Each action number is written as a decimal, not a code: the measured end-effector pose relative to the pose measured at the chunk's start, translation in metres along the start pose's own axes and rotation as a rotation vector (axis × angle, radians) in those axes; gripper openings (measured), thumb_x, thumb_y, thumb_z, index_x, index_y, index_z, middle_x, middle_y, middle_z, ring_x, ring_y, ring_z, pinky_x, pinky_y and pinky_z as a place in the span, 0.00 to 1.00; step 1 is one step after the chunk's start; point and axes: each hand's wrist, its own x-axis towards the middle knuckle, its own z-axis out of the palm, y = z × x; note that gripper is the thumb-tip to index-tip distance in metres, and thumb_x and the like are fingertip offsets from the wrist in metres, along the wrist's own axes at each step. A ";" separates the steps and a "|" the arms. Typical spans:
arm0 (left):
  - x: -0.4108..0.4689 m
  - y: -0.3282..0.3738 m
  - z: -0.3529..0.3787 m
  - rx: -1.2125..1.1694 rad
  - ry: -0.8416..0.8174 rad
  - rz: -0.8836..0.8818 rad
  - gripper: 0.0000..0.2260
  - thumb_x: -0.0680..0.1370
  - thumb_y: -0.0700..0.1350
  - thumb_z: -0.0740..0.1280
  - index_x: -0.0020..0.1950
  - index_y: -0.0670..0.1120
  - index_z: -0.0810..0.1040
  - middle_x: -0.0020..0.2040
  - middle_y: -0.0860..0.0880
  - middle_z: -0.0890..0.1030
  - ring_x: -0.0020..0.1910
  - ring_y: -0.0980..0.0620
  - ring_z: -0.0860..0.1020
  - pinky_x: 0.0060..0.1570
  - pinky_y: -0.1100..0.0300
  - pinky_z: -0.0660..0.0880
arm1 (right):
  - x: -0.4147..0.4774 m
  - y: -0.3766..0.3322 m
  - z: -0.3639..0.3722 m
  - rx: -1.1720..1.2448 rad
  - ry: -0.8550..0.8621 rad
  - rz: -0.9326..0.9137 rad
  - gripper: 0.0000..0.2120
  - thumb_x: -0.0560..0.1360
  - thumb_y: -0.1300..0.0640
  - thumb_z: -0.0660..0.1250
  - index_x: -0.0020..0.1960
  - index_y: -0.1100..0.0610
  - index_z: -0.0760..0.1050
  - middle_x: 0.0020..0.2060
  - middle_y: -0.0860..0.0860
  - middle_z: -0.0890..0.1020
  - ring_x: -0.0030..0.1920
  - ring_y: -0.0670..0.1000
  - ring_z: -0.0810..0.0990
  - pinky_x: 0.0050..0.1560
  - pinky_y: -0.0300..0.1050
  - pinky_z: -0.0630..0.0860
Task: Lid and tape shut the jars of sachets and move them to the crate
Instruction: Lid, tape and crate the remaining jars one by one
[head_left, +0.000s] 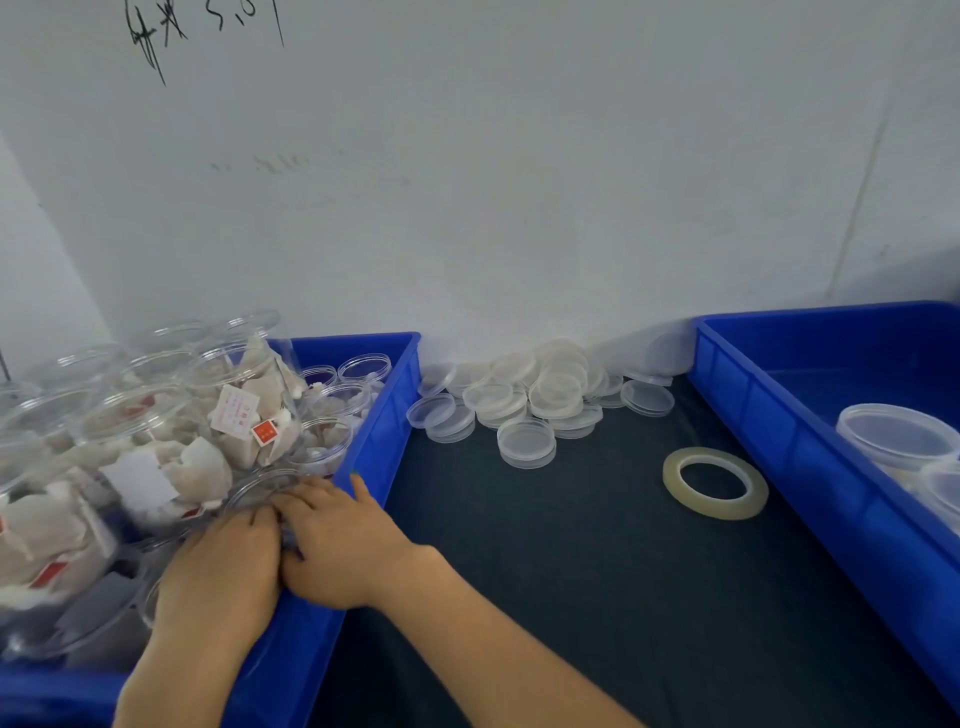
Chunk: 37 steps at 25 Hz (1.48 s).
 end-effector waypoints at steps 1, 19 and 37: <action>0.003 0.001 0.001 0.005 -0.034 -0.007 0.13 0.83 0.46 0.55 0.67 0.53 0.68 0.65 0.55 0.75 0.63 0.56 0.75 0.58 0.62 0.72 | 0.001 0.001 0.004 0.012 -0.011 0.016 0.28 0.79 0.57 0.61 0.78 0.60 0.60 0.77 0.56 0.61 0.78 0.55 0.53 0.76 0.64 0.39; 0.024 0.105 -0.028 -0.361 0.563 0.148 0.07 0.71 0.37 0.74 0.49 0.41 0.83 0.42 0.46 0.83 0.45 0.44 0.81 0.32 0.52 0.80 | -0.070 0.037 -0.026 0.077 0.902 0.119 0.22 0.78 0.55 0.65 0.68 0.53 0.62 0.71 0.45 0.62 0.63 0.57 0.78 0.46 0.43 0.77; 0.037 0.183 0.036 -0.697 0.341 0.344 0.07 0.73 0.43 0.77 0.49 0.48 0.83 0.44 0.55 0.81 0.47 0.54 0.80 0.27 0.57 0.79 | -0.206 0.231 -0.080 -0.349 0.175 1.026 0.26 0.83 0.53 0.56 0.78 0.62 0.56 0.77 0.57 0.61 0.77 0.56 0.58 0.77 0.52 0.53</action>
